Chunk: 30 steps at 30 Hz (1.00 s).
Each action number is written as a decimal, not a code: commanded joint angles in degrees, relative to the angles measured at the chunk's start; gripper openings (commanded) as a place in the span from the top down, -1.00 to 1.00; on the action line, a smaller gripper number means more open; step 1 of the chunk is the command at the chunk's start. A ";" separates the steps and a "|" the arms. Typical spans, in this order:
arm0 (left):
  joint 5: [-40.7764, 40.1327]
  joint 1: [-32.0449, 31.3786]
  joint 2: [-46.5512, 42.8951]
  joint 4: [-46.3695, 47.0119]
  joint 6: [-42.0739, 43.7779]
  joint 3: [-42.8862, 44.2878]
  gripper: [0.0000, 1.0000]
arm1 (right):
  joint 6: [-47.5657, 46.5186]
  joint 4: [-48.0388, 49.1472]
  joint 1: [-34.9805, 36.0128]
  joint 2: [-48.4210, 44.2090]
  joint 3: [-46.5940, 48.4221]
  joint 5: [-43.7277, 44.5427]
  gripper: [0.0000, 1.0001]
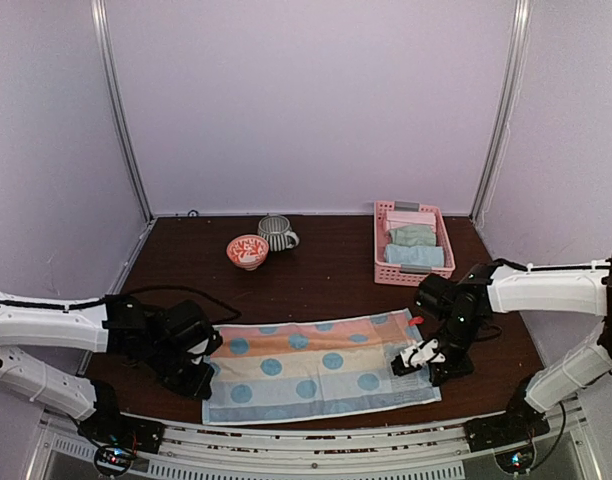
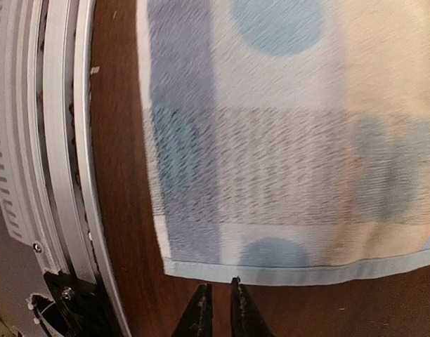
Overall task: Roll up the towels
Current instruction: Smooth out the towel at the center of the board.
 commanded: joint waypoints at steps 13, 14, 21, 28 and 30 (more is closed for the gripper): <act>-12.66 19.34 15.23 18.29 16.00 13.62 1.00 | 24.10 27.91 -10.70 15.61 15.67 8.31 0.89; -13.17 19.40 16.08 18.96 16.24 13.74 1.00 | 24.64 29.69 -10.65 16.48 14.76 10.66 0.89; -16.24 19.47 18.90 23.24 18.15 13.27 1.00 | 29.15 37.48 -13.85 20.24 9.38 25.72 0.91; -16.51 19.98 23.28 25.29 18.97 14.68 0.98 | 31.95 35.83 -14.25 19.40 8.56 29.95 0.91; -16.08 20.04 24.21 26.64 18.77 14.81 0.86 | 32.02 35.04 -14.25 19.14 8.42 29.10 0.88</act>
